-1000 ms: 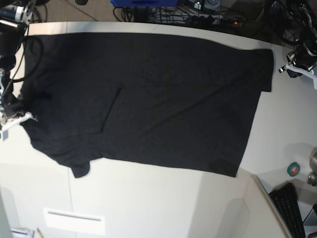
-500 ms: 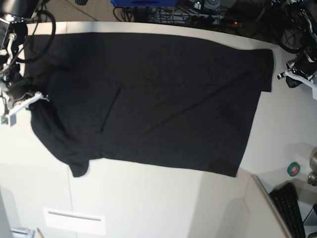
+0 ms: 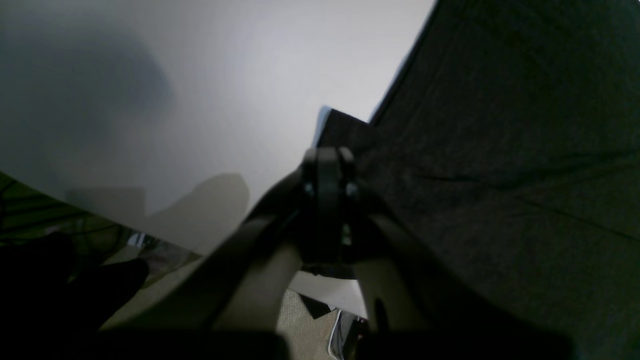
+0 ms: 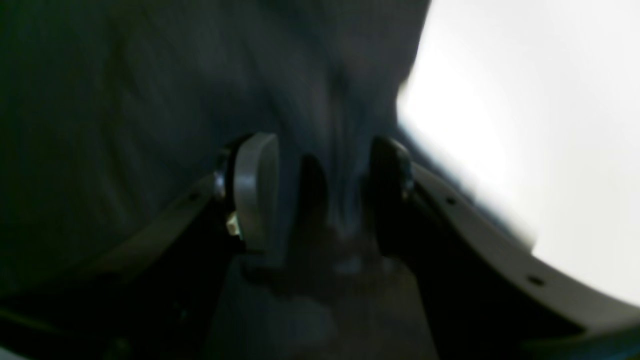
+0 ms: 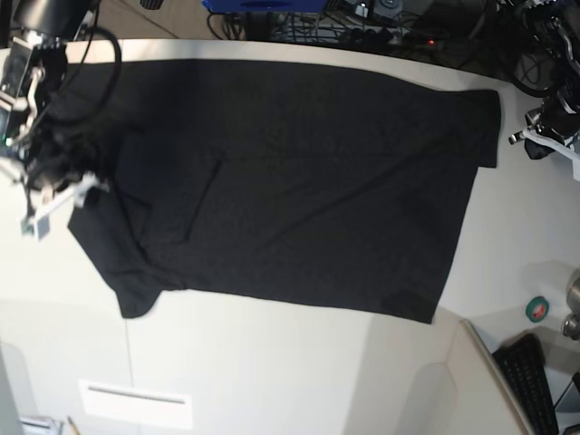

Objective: Layout the t-shirt on the table in an organized manner, then fold the t-shirt properly
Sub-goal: 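Grasp the t-shirt sleeve area with the right gripper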

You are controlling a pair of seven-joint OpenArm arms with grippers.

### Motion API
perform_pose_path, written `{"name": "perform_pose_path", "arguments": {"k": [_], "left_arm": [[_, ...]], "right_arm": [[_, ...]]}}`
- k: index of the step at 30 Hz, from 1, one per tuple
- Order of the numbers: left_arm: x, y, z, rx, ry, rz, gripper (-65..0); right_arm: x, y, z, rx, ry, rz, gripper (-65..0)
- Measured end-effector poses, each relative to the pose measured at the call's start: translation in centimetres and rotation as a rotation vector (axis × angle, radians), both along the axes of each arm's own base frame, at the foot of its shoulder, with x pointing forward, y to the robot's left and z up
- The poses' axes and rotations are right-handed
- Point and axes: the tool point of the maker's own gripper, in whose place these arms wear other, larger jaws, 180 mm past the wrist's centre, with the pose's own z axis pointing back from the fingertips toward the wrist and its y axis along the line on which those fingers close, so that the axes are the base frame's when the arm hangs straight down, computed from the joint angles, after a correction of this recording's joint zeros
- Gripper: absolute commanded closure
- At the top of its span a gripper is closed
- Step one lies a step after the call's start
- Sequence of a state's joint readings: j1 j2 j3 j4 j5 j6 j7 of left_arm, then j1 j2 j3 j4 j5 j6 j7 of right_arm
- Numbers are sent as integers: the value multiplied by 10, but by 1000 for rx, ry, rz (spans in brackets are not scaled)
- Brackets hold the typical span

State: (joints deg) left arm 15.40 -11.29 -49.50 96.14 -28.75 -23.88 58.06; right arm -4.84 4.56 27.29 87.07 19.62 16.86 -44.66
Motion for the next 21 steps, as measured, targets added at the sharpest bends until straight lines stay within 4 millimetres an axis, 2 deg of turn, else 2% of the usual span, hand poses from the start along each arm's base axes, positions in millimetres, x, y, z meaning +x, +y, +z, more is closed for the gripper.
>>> {"name": "perform_pose_path", "arguments": {"k": [2,4,9,12,14,16,21], "left_arm": [[0,0,0,1,0,0,0],[0,1,0,5,2,0,0],[-1,1,0,2,1,2,0],[-1,3,1,8,5,0,0],[-1,3,1,10,4,0,0],[-2,4,1,10,5,2,0],[-2,4,1,10,4,2,0]], "right_arm": [[28,-13,9,23,-58,-39,-285],[44,-28,1,50,-41,-90,-285],[49,-41,-37,144,76,-164,-282],[60,-50,-41,142,-4,-214,-284],[57,-53,-51,143,-5,-233,-284],[46,-47,-67,165,45,-238,-284],[49,-49,-70,180,41,-249,-284]]}}
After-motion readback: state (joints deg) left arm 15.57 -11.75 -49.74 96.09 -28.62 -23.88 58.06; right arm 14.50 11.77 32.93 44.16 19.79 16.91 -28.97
